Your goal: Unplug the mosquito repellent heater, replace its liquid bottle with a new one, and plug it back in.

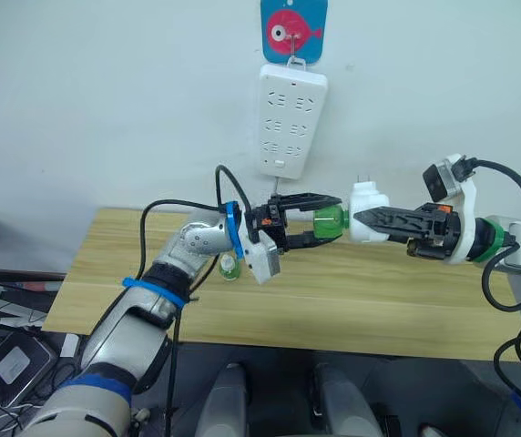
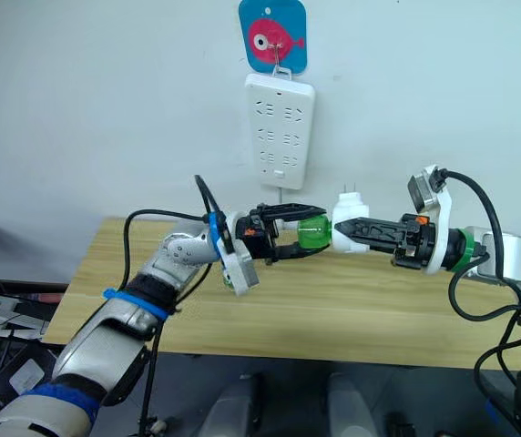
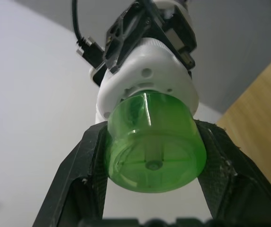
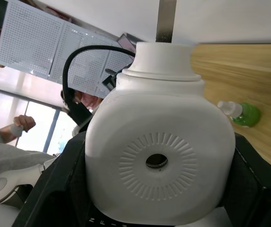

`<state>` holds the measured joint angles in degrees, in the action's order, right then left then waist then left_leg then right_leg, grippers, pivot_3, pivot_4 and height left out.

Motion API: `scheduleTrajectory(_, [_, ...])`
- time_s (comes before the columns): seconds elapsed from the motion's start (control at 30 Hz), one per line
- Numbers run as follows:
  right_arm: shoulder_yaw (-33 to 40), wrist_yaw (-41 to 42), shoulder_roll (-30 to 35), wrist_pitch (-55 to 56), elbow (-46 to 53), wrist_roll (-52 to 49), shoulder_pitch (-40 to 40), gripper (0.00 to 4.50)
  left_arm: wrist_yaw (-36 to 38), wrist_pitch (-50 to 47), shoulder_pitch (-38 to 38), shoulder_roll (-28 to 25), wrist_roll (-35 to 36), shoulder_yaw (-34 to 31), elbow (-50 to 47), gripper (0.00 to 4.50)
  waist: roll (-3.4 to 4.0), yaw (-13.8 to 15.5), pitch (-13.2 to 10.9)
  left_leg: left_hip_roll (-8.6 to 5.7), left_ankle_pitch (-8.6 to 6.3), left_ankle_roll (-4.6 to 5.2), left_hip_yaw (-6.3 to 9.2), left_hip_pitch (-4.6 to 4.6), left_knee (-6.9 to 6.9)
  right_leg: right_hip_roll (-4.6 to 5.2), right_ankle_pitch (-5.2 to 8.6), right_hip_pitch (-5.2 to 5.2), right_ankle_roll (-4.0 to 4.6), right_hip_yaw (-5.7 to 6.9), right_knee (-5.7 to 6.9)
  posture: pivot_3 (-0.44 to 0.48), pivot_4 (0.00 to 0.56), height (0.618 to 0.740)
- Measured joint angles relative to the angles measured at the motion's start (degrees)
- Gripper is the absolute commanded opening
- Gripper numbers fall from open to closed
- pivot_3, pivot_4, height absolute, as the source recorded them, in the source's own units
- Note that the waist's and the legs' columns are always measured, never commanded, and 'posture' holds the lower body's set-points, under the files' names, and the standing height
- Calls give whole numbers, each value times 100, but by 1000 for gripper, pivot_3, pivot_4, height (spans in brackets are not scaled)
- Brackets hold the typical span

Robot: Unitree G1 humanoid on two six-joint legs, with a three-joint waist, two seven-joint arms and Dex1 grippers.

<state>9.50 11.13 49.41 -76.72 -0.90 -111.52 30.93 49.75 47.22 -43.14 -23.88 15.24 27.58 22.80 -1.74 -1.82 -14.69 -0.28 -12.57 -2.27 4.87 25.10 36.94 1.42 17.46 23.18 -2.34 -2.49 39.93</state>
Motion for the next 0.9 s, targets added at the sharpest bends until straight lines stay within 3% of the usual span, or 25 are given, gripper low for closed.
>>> scheduleTrajectory(0.17, [-6,394,405,11,131,3,-27,3117,604,-4996,78,-571,2761,-28,-2022,2238,3,-8,2,6,1,0,24,-8,4,-14,1,-7,0,11,5,29,235,740])
scheduleTrajectory(0.27, [-78,630,560,-17,237,3,-49,3117,597,-7658,-41,-885,4437,-479,-2243,2238,3,-58,1,11,0,0,23,-11,4,-24,2,-8,-1,12,7,29,236,740])
scheduleTrajectory(0.37, [-186,748,573,-1,296,3,-48,3117,606,-9325,-84,-915,5381,-949,-1923,2238,2,-102,1,11,0,1,12,-12,3,-26,2,-8,-1,11,6,26,238,740])
scheduleTrajectory(0.5, [-285,759,649,-5,314,3,-49,3117,883,-10313,-84,-999,5495,-1231,-1764,2238,2,-99,1,8,0,0,-12,-11,2,-24,2,-6,-1,8,5,20,243,740])
scheduleTrajectory(0.77, [-236,238,998,172,-44,33,-290,3117,1503,-10595,70,-1213,4777,-1512,-1784,2238,2,-74,1,9,0,0,-22,-11,2,-22,2,-6,0,3,4,20,254,740])
scheduleTrajectory(0.9, [-442,-348,1076,507,-93,1633,-456,3117,1539,-10615,138,-1217,4529,-1735,-1790,2238,2,-50,1,7,0,0,-23,-12,2,-22,2,-4,-1,1,3,33,257,740])
